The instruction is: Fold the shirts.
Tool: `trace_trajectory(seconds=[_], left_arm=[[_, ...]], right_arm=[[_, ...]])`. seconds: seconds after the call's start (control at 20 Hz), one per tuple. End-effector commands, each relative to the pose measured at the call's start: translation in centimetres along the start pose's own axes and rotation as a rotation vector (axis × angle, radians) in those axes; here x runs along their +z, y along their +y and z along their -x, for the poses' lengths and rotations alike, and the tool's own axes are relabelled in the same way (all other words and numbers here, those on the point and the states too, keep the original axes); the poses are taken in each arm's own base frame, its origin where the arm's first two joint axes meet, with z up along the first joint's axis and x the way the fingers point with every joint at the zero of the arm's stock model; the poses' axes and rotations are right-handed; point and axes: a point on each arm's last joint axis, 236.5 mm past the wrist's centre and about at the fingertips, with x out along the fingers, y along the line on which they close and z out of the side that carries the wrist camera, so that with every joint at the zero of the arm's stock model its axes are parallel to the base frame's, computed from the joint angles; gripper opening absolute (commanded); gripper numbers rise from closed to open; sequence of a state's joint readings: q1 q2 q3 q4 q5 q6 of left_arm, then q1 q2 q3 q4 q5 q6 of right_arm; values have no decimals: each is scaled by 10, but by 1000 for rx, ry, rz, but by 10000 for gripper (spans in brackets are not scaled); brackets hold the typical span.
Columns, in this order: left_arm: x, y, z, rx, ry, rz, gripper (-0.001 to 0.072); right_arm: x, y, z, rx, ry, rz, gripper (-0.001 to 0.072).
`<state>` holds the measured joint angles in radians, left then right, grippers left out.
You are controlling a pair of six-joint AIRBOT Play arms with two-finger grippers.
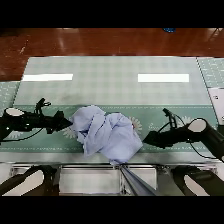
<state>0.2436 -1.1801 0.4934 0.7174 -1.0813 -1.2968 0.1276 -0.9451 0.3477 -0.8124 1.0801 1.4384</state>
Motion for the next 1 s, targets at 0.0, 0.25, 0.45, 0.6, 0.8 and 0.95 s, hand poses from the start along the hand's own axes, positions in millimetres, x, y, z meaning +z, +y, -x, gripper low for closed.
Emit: trace_trajectory(seconds=[0.0, 0.25, 0.45, 0.6, 0.8, 0.95], left_arm=[[-1, -1, 0, -4, 3, -21, 16], [3, -1, 0, 0, -13, -64, 16], [37, -54, 36, -92, -93, -166, 15], [94, -156, 129, -257, -372, -328, 15], [113, -278, 277, -381, -730, -547, 15], [70, -343, 361, -417, -914, -753, 15]], right_arm=[[-2, 27, -28, 65, 7, 6, 406], [4, 69, -50, 234, 5, 12, 22], [69, 134, 19, 348, -202, 212, 21], [142, 158, 152, 201, -463, 364, 21], [161, 218, 358, 64, -883, 562, 21], [112, 257, 448, -21, -1066, 704, 21]])
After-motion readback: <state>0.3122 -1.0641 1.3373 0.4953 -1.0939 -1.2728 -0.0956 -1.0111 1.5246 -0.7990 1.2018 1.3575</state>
